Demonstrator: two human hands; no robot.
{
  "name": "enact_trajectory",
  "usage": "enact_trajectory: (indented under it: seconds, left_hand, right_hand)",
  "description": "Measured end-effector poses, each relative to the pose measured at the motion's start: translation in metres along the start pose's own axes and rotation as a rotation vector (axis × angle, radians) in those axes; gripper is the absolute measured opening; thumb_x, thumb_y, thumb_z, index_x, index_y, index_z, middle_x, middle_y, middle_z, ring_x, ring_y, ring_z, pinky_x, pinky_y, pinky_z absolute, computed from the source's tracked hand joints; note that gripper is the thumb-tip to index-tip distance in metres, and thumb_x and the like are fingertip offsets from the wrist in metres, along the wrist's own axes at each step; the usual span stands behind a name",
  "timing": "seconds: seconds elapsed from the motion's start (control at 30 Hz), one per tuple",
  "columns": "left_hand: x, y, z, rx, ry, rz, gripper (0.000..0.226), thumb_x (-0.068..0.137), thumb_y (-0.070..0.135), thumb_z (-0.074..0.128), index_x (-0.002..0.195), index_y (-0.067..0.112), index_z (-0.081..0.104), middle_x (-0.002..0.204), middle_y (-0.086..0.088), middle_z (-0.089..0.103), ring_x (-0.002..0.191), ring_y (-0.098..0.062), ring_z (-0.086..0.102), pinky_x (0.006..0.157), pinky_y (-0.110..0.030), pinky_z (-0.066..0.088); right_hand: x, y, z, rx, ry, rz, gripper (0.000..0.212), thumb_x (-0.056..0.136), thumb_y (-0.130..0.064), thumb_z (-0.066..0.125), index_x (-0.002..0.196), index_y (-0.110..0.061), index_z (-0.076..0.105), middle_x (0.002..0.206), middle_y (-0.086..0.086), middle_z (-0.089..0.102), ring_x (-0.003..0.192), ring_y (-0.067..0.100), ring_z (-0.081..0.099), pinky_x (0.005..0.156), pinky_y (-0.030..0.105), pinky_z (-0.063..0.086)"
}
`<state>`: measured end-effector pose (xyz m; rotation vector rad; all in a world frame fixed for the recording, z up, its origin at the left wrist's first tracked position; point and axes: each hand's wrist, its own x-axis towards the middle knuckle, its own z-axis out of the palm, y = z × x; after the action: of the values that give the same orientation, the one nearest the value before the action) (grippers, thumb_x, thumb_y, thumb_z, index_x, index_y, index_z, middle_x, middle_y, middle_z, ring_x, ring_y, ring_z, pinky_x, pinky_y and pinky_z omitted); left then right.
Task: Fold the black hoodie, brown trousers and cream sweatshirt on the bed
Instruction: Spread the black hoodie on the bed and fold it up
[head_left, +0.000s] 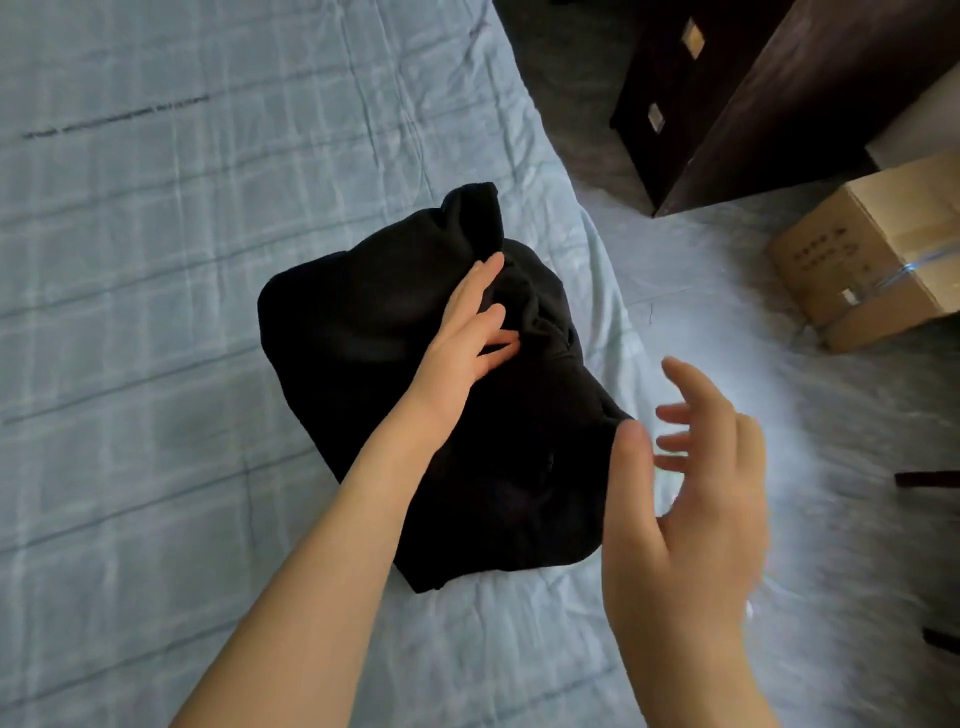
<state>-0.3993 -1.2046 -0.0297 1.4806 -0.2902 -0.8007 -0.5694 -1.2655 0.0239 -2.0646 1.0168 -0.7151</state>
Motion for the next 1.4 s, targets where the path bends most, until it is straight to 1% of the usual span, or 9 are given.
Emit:
enact_trajectory:
  seconds: [0.23, 0.37, 0.5, 0.73, 0.83, 0.93, 1.1, 1.2, 1.4]
  left_hand:
    - [-0.011, 0.026, -0.022, 0.198, -0.034, 0.071, 0.048, 0.098, 0.005, 0.05, 0.128, 0.041, 0.056, 0.153, 0.013, 0.039, 0.119, -0.005, 0.06, 0.105, -0.032, 0.048]
    - [-0.025, 0.025, -0.056, 1.122, 0.379, 0.486, 0.041, 0.098, 0.023, 0.042, 0.136, 0.019, 0.057, 0.146, 0.001, 0.05, 0.128, -0.013, 0.048, 0.11, -0.014, 0.029]
    - [-0.012, -0.003, -0.054, 1.593, 0.195, 0.401, 0.054, 0.102, 0.043, 0.033, 0.152, 0.023, 0.037, 0.162, -0.007, 0.025, 0.142, -0.027, 0.033, 0.118, -0.039, 0.019]
    - [0.017, -0.04, -0.04, 1.675, -0.126, 0.344, 0.057, 0.102, 0.053, 0.016, 0.156, 0.036, 0.014, 0.165, -0.008, 0.012, 0.15, -0.029, 0.018, 0.122, -0.044, 0.009]
    - [0.018, -0.039, -0.04, 1.65, -0.119, 0.334, 0.057, 0.102, 0.052, 0.018, 0.157, 0.035, 0.013, 0.165, -0.008, 0.011, 0.151, -0.028, 0.016, 0.123, -0.042, 0.007]
    - [0.012, -0.032, -0.042, 1.622, -0.112, 0.346, 0.056, 0.103, 0.05, 0.02, 0.156, 0.032, 0.014, 0.166, -0.007, 0.009, 0.152, -0.026, 0.011, 0.124, -0.04, 0.002]
    - [-0.016, -0.007, -0.053, 1.376, 0.145, 0.515, 0.044, 0.095, 0.019, 0.044, 0.137, 0.014, 0.057, 0.151, -0.005, 0.046, 0.144, -0.023, 0.034, 0.123, -0.038, 0.015]
    - [-0.009, -0.001, -0.065, 1.51, 0.384, 0.416, 0.049, 0.101, 0.036, 0.036, 0.146, 0.018, 0.045, 0.157, -0.009, 0.037, 0.146, -0.031, 0.028, 0.12, -0.055, 0.013]
    - [0.034, -0.035, -0.077, 1.727, 0.252, 0.117, 0.065, 0.101, 0.054, 0.02, 0.157, 0.022, 0.017, 0.163, -0.018, 0.014, 0.147, -0.041, 0.018, 0.116, -0.063, 0.011]
  right_hand:
    - [0.05, 0.022, 0.08, -0.516, -0.479, -0.125, 0.052, 0.107, -0.033, 0.03, 0.159, -0.038, 0.022, 0.166, -0.005, 0.024, 0.154, 0.024, 0.017, 0.123, 0.043, 0.019]
    - [0.052, 0.042, 0.074, -0.486, -0.463, -0.129, 0.052, 0.105, -0.035, 0.037, 0.156, -0.039, 0.029, 0.149, 0.001, 0.047, 0.118, 0.028, 0.049, 0.093, 0.04, 0.045]
    - [0.033, 0.042, 0.057, -0.639, -0.233, -0.262, 0.044, 0.102, -0.029, 0.049, 0.145, -0.025, 0.054, 0.096, 0.013, 0.059, 0.078, 0.03, 0.048, 0.07, 0.04, 0.04]
    - [0.045, 0.044, 0.058, -0.656, -0.494, 0.089, 0.052, 0.103, -0.034, 0.039, 0.155, -0.035, 0.035, 0.119, 0.014, 0.048, 0.104, 0.036, 0.046, 0.09, 0.044, 0.042]
    - [0.057, 0.024, 0.066, -0.609, -0.3, -0.111, 0.051, 0.103, -0.031, 0.04, 0.154, -0.028, 0.039, 0.152, 0.021, 0.038, 0.137, 0.044, 0.034, 0.112, 0.051, 0.031]
    - [0.079, 0.014, 0.098, -0.333, -0.451, -0.224, 0.052, 0.106, -0.036, 0.024, 0.158, -0.036, 0.026, 0.166, -0.001, 0.024, 0.155, 0.021, 0.014, 0.125, 0.043, 0.014]
    - [0.097, 0.045, 0.13, -0.299, -0.609, -0.149, 0.052, 0.109, -0.036, 0.019, 0.159, -0.041, 0.009, 0.168, -0.014, 0.009, 0.155, 0.007, 0.003, 0.126, 0.047, 0.013]
    - [0.093, 0.055, 0.131, -0.335, -0.578, -0.192, 0.055, 0.106, -0.045, 0.02, 0.16, -0.042, 0.006, 0.168, -0.015, 0.008, 0.155, 0.009, 0.004, 0.126, 0.046, 0.015]
    - [0.089, 0.063, 0.142, -0.368, -0.482, -0.17, 0.058, 0.103, -0.05, 0.027, 0.159, -0.044, 0.011, 0.167, -0.012, 0.018, 0.15, 0.018, 0.025, 0.116, 0.045, 0.037]
